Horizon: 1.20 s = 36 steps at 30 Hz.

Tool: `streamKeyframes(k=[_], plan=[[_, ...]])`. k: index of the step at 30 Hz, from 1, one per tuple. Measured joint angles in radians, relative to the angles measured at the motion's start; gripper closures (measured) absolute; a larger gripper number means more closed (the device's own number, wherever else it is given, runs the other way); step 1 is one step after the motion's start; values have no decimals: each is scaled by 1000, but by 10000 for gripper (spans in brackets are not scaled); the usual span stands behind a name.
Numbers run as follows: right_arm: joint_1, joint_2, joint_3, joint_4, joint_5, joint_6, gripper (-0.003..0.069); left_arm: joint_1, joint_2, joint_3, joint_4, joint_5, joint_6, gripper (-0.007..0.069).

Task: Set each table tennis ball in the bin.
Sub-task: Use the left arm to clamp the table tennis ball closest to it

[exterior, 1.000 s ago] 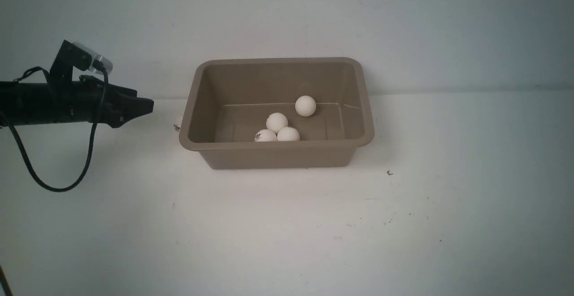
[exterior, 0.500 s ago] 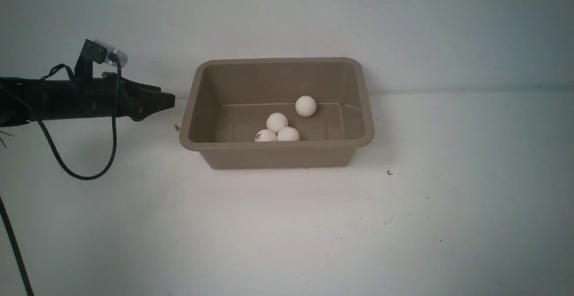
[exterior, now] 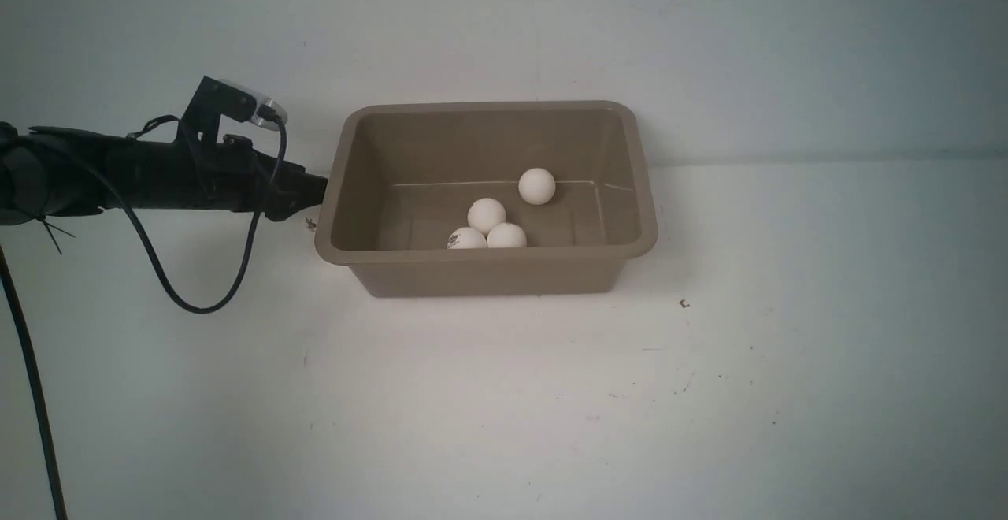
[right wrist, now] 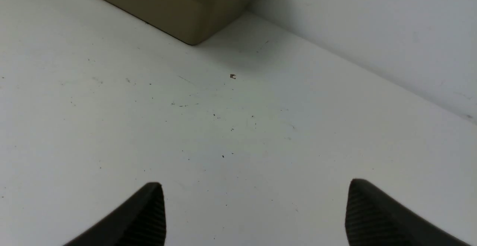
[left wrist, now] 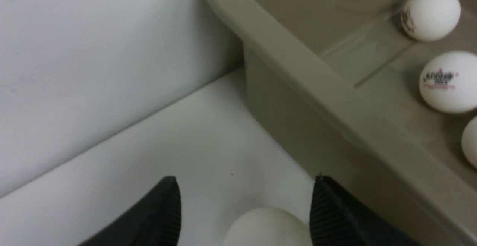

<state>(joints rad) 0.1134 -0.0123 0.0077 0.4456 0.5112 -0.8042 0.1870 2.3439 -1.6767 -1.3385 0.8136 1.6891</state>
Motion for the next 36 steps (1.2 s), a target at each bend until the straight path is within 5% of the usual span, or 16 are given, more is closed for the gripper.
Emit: streamKeyframes(k=[25, 31, 36], plan=[[0, 0, 0, 0, 0, 0, 69, -19, 43, 0, 86, -62, -42, 199], [0, 0, 0, 0, 0, 0, 69, -19, 53, -2, 74, -63, -41, 284], [0, 0, 0, 0, 0, 0, 69, -19, 53, -2, 70, -61, -27, 283]])
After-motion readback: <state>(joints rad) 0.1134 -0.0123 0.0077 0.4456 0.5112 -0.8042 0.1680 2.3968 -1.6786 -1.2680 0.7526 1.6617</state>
